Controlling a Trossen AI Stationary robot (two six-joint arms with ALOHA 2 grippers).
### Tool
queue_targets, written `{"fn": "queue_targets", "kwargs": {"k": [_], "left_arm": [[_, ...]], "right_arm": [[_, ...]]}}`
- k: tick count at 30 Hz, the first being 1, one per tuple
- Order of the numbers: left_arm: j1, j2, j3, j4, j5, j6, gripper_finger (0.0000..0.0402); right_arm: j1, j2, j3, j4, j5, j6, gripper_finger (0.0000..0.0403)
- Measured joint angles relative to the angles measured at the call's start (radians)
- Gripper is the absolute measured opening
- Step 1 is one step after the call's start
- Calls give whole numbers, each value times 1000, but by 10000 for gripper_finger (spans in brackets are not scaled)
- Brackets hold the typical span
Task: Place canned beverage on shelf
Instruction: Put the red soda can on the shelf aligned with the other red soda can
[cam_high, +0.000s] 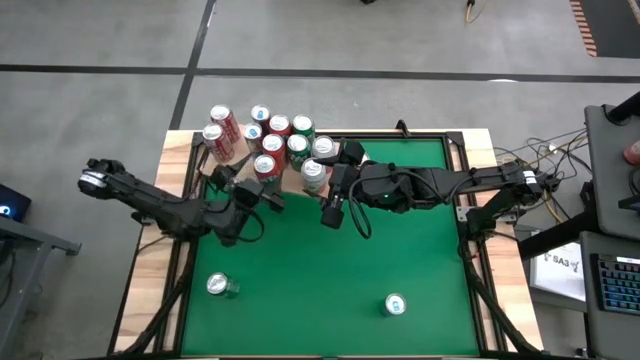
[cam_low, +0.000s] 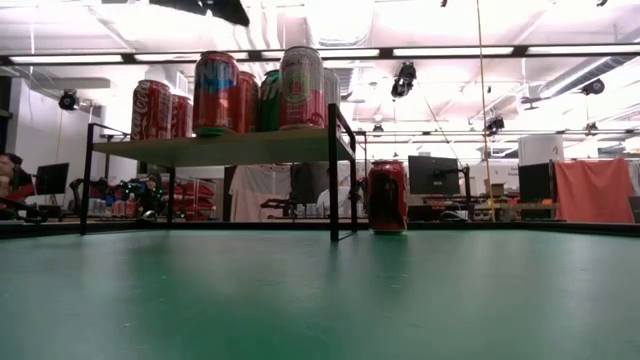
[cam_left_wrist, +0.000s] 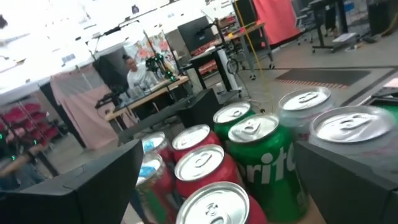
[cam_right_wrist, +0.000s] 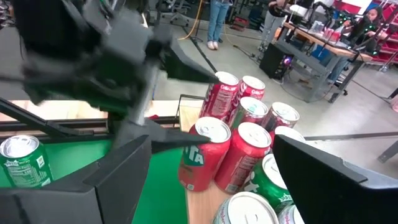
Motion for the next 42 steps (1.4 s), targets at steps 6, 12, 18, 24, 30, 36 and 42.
{"fn": "queue_targets", "kwargs": {"k": [6,12,18,24,30,36,42], "left_arm": [[-135,0,97,-22,-43,154,391],[-259,-46,153,-202,122,170,377],[-272,-203,132,-658,704,-178,359],[-259,-328,97,-969,714,-447,347],[-258,-380,93,-1256,524,-747,346],[-258,-373,70,-1389,515,-913,319],[-237,-365,17,-1343,469,-878,216]], "right_arm": [[0,0,0,-17,0,5,327],[0,-1,0,-35,-7,-2,327],[0,-2,-1,-80,-37,-29,327],[0,-2,-13,-95,-37,-58,327],[-35,-2,-15,-102,-28,-57,327],[-79,-2,-15,-105,-28,-57,309],[-91,0,-15,-107,-36,-42,225]]}}
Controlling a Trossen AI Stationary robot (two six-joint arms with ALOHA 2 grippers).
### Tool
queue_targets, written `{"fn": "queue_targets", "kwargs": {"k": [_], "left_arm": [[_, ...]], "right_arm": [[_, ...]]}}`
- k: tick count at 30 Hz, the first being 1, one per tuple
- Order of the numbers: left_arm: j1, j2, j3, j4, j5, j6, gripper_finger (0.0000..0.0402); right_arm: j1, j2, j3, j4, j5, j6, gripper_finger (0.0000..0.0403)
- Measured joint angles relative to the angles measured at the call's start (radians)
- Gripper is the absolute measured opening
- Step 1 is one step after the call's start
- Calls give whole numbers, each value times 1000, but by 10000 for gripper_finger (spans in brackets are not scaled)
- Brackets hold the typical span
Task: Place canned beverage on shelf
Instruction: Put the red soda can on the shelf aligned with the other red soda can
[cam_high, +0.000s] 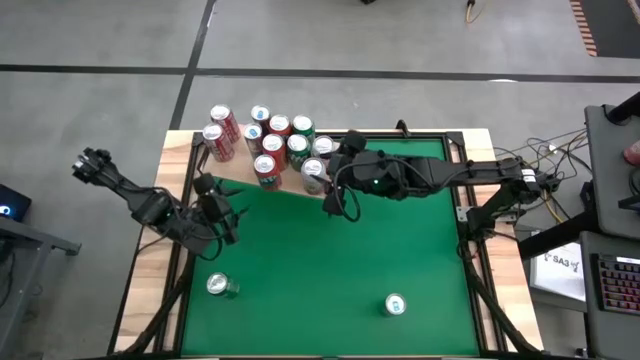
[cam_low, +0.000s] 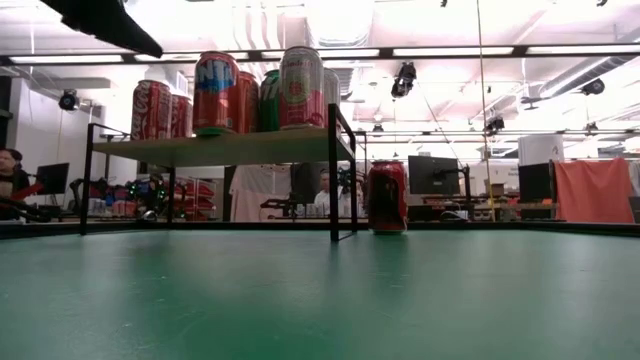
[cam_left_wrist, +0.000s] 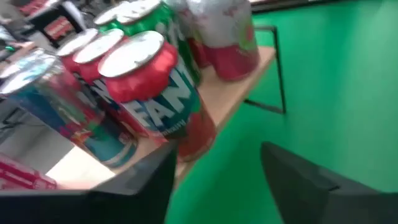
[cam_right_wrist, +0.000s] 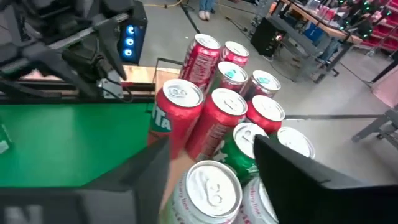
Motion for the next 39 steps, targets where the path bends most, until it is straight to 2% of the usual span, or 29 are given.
{"fn": "queue_targets", "kwargs": {"k": [6,8,10,15,28,34,39], "left_arm": [[71,1,-16,133,14,139,50],[103,-1,-17,141,31,177,14],[134,-7,-17,142,50,204,15],[202,-11,-30,168,111,270,5],[350,-8,-56,243,199,428,0],[400,-3,-57,294,274,483,0],[425,3,-57,302,278,512,0]], "right_arm": [[-1,0,0,-2,-53,5,96],[-1,5,0,11,-61,-2,50],[-1,12,0,24,-63,-20,20],[-1,15,0,51,-63,-33,10],[-1,32,0,49,-64,-52,9],[-1,32,0,50,-63,-61,9],[-1,32,0,50,-63,-74,9]]}}
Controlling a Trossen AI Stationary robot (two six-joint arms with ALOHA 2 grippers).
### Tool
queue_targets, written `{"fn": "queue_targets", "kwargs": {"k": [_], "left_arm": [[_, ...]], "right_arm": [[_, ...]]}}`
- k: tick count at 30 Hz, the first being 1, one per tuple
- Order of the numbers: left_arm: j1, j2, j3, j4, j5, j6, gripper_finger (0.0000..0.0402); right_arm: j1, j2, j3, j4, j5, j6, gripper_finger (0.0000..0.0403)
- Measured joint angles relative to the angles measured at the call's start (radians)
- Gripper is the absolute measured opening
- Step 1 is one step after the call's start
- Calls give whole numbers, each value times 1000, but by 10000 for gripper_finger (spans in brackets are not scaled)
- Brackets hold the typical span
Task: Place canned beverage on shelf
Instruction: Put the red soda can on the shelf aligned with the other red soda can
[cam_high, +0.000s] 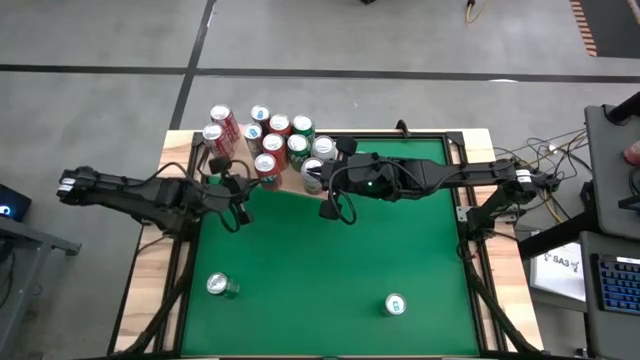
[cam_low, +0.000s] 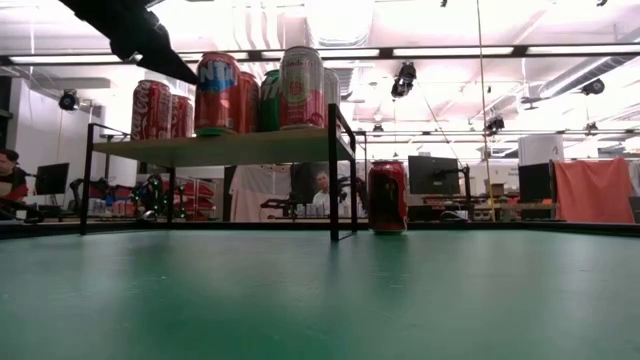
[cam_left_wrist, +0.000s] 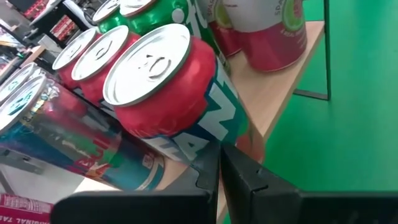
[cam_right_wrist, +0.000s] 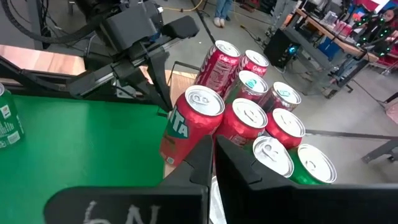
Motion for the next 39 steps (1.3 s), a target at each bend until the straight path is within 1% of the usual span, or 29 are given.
{"fn": "queue_targets", "kwargs": {"k": [19,23,26,28,32,33,35,39], "left_arm": [[10,0,0,15,-12,-7,0],[11,0,0,14,-54,-12,0],[10,-9,0,14,-55,-19,0],[5,-17,0,10,-4,-27,0],[2,-22,0,9,237,-47,0],[2,-18,0,21,265,-54,0],[3,-4,-2,57,264,-61,0],[3,27,-15,85,194,-52,0]], "right_arm": [[0,0,0,-29,0,0,9],[0,0,0,-33,0,1,9],[0,0,0,-33,0,0,9],[0,0,0,-37,0,0,9],[0,-1,0,-61,2,-1,9],[0,-1,0,-68,2,0,9],[0,-1,0,-79,2,0,9],[0,-1,0,-85,2,-1,9]]}}
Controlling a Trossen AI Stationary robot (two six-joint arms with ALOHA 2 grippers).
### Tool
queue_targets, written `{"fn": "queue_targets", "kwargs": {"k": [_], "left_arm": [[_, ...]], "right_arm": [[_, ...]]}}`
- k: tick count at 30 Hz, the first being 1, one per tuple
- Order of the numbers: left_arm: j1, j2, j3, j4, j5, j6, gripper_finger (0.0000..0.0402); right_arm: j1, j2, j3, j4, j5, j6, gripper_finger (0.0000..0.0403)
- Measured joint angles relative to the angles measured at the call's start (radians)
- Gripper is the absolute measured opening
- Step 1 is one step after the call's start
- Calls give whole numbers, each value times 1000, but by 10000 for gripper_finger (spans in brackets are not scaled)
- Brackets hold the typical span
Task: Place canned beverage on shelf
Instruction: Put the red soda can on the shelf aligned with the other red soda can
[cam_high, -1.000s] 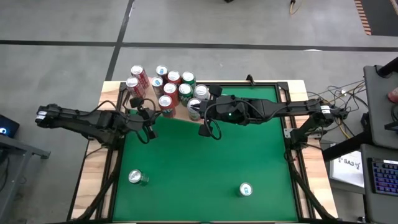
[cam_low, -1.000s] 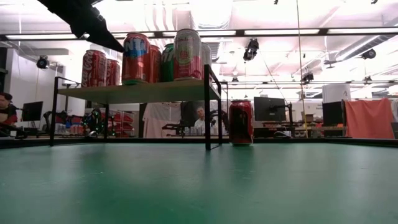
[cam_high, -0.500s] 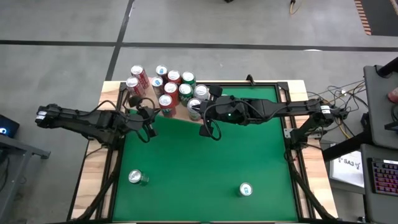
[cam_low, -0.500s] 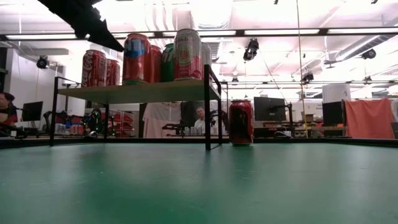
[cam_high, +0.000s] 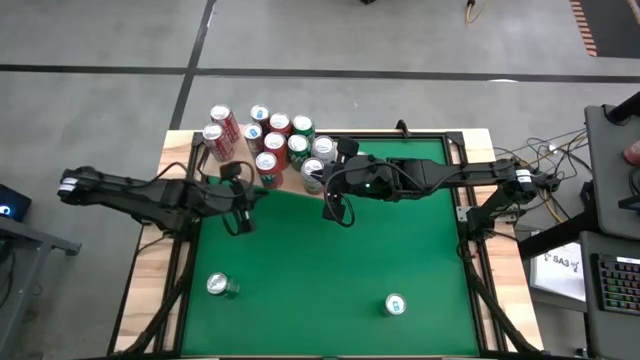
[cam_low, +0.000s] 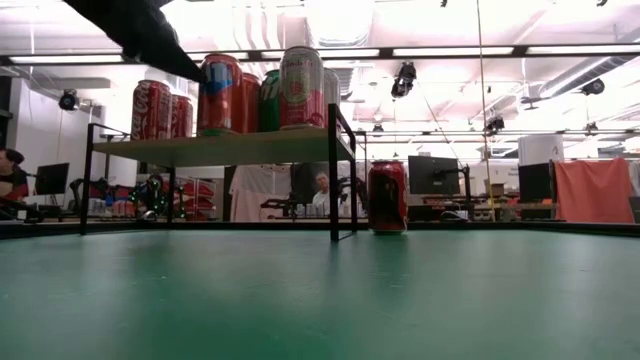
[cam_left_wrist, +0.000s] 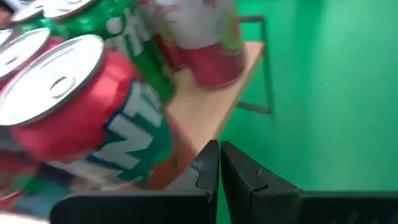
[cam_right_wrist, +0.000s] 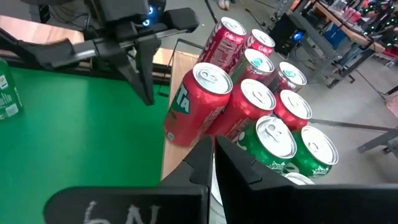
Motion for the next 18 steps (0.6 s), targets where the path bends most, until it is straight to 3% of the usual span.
{"fn": "queue_targets", "kwargs": {"k": [5,18], "left_arm": [[0,18,-5,5,-121,4,0],[13,26,-5,33,-177,28,0]], "right_arm": [[0,0,0,0,0,-11,9],[0,0,0,0,0,-25,9]]}}
